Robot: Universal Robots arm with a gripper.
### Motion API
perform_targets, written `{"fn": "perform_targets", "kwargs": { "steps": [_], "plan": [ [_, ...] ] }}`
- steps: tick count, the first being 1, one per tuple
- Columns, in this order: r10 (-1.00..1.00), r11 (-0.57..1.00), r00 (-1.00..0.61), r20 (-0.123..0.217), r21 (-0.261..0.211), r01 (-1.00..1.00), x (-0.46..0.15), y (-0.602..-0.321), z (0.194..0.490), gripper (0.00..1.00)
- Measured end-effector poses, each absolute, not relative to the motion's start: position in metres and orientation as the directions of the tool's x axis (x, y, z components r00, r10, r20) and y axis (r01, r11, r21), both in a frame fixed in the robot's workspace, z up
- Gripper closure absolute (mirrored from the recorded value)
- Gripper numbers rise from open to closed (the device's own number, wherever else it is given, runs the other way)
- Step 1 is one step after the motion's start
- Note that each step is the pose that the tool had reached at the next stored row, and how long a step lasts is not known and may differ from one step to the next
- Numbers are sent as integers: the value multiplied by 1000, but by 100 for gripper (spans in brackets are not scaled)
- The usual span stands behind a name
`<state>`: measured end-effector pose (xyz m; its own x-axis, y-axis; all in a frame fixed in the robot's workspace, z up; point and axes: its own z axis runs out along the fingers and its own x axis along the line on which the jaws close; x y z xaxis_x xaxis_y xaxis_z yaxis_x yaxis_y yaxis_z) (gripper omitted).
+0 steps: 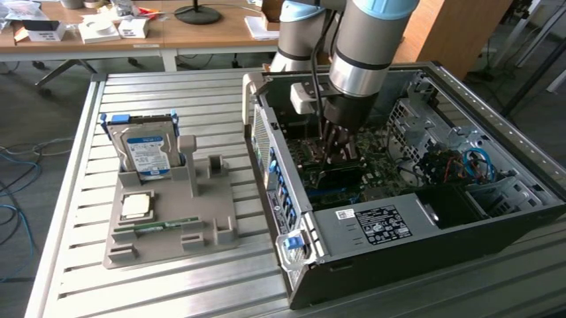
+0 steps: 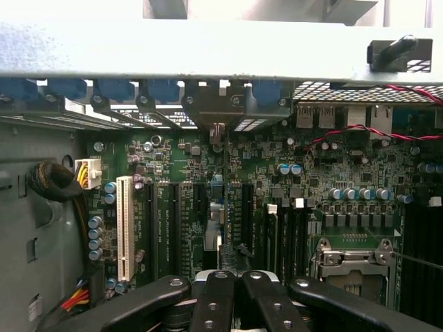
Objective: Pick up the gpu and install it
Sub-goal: 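Press down on the gpu until it lock into place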
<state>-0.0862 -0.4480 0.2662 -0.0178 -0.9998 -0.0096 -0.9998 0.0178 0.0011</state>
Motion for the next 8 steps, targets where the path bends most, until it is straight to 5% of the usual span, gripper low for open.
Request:
{"fn": "perform_targets", "kwargs": {
  "steps": [8],
  "plan": [
    [-1000,18,-18,-9,1,-1000,-87,-448,265,89]
  ]
}}
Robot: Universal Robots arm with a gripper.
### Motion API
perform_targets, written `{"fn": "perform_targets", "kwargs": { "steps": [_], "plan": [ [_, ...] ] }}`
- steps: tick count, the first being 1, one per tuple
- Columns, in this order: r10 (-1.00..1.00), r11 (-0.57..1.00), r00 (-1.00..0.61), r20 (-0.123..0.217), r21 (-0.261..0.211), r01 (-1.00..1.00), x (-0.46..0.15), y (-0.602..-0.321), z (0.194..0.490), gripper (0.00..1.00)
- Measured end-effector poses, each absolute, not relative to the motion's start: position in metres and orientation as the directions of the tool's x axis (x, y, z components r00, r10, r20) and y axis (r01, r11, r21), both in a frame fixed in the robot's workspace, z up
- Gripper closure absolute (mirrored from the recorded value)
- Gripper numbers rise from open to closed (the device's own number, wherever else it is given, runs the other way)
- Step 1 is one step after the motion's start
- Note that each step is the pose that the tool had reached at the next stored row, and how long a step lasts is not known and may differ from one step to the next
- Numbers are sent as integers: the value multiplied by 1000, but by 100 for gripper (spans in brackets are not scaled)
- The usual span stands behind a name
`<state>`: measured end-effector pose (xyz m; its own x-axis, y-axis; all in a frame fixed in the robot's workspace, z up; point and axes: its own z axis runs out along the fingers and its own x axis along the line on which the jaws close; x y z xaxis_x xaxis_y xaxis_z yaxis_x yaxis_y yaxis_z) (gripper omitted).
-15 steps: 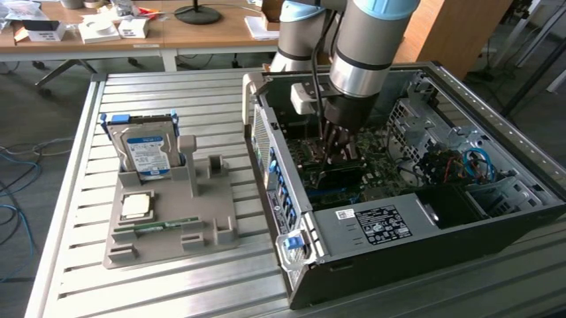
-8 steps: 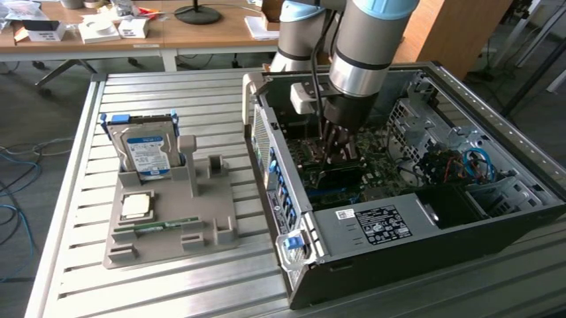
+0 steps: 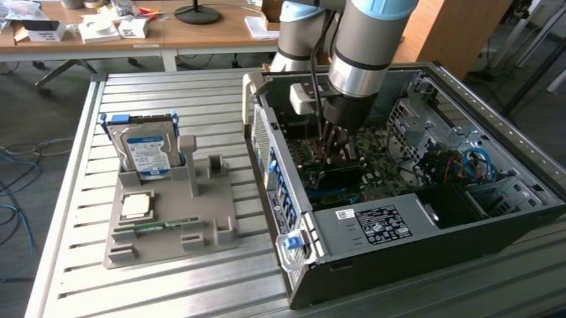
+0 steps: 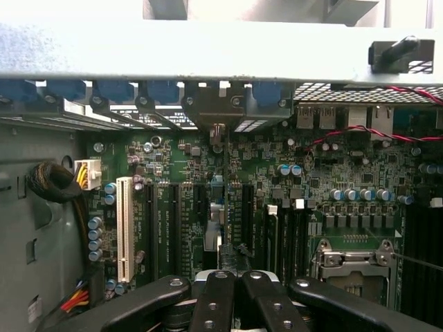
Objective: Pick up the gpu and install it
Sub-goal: 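Press down on the gpu until it lock into place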
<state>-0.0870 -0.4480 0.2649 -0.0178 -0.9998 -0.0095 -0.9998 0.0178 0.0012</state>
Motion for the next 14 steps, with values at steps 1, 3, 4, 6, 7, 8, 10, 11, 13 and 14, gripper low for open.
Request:
{"fn": "perform_targets", "kwargs": {
  "steps": [1,3,4,6,7,8,10,11,13,14],
  "plan": [
    [-1000,18,-18,-10,1,-1000,-87,-448,265,89],
    [-1000,18,-18,-10,1,-1000,-87,-448,265,89],
    [-1000,18,-18,-10,1,-1000,-88,-448,264,89],
    [-1000,18,-18,-11,1,-1000,-88,-448,264,89],
    [-1000,18,-18,-10,1,-1000,-88,-448,264,89],
    [-1000,18,-18,-10,1,-1000,-88,-448,264,89],
    [-1000,18,-18,-9,1,-1000,-88,-448,264,89],
    [-1000,18,-18,-9,1,-1000,-89,-448,263,89],
    [-1000,18,-18,-10,1,-1000,-89,-448,263,89],
    [-1000,18,-18,-10,1,-1000,-89,-448,263,89]
  ]
}}
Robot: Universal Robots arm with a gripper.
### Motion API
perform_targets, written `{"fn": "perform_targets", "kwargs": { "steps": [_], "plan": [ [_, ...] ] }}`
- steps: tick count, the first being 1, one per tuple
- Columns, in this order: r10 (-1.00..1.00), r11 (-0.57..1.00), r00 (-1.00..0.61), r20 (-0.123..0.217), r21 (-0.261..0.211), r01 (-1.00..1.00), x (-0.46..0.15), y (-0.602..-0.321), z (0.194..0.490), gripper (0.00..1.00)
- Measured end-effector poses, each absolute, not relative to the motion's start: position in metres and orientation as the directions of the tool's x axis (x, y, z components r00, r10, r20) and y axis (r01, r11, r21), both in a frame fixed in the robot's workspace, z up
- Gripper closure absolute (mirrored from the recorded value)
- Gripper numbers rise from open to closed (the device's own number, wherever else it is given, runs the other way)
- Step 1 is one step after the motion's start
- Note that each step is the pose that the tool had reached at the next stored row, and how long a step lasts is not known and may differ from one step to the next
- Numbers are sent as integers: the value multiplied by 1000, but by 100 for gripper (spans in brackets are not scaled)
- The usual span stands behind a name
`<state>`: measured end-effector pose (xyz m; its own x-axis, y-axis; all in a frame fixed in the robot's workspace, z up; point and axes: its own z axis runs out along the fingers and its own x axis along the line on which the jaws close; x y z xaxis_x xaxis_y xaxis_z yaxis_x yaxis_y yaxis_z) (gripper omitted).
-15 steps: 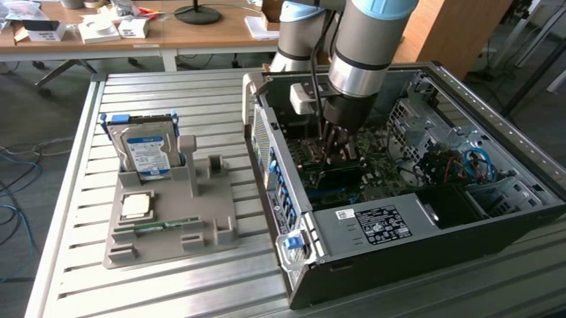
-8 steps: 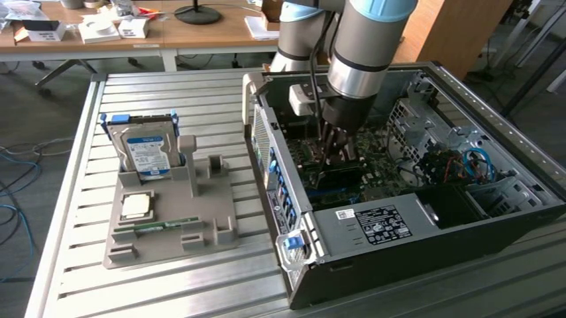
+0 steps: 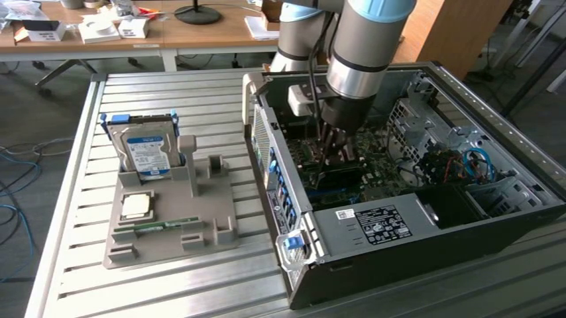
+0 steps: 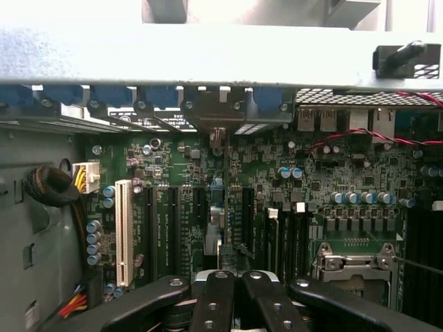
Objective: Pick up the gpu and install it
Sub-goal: 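Press down on the gpu until it lock into place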
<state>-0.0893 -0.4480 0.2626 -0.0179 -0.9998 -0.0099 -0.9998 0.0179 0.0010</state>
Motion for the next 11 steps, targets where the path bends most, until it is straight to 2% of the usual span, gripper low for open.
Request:
{"fn": "perform_targets", "kwargs": {
  "steps": [11],
  "plan": [
    [-1000,18,-18,-10,1,-1000,-91,-448,261,89]
  ]
}}
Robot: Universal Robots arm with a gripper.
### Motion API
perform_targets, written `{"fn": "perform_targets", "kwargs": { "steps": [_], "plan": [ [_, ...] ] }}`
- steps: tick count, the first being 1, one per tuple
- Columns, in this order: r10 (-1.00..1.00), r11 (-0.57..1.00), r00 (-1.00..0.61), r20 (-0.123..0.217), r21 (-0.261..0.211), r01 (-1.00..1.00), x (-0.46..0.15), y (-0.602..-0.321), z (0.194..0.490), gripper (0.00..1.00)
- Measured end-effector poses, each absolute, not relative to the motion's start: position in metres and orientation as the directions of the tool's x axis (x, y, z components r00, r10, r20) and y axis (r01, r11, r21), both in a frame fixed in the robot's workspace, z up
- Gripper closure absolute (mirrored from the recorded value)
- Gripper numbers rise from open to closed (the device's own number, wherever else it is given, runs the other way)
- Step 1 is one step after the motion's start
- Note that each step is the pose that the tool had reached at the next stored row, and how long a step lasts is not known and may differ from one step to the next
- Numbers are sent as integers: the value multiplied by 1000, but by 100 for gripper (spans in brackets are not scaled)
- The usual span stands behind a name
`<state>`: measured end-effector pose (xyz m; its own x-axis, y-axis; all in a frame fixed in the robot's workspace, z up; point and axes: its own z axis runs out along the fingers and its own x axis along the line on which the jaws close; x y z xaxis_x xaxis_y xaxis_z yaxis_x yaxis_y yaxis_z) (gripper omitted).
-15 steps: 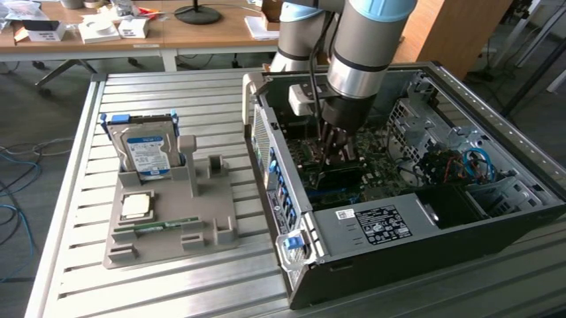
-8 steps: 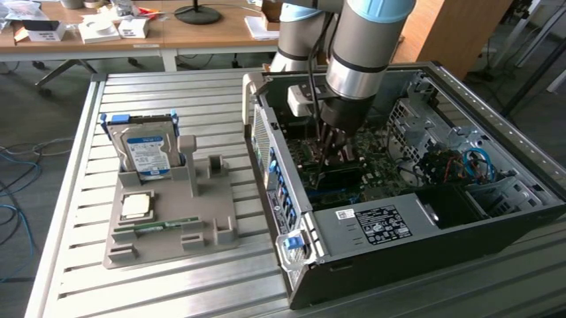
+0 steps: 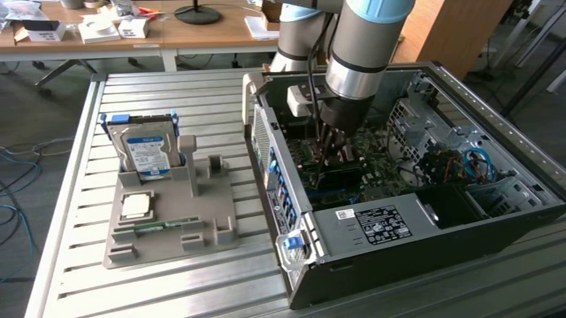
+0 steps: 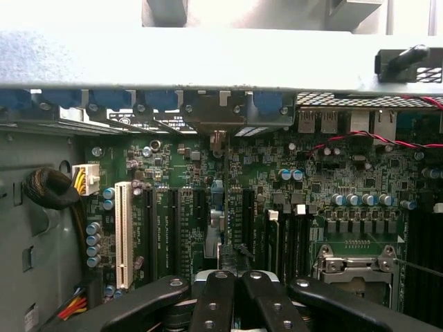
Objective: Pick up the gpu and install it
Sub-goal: 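Press down on the gpu until it lock into place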
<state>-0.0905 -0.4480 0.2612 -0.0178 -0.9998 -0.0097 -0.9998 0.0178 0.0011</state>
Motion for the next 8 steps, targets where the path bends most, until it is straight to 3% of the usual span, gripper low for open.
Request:
{"fn": "perform_targets", "kwargs": {
  "steps": [8],
  "plan": [
    [-1000,18,-18,-10,1,-1000,-91,-448,269,89]
  ]
}}
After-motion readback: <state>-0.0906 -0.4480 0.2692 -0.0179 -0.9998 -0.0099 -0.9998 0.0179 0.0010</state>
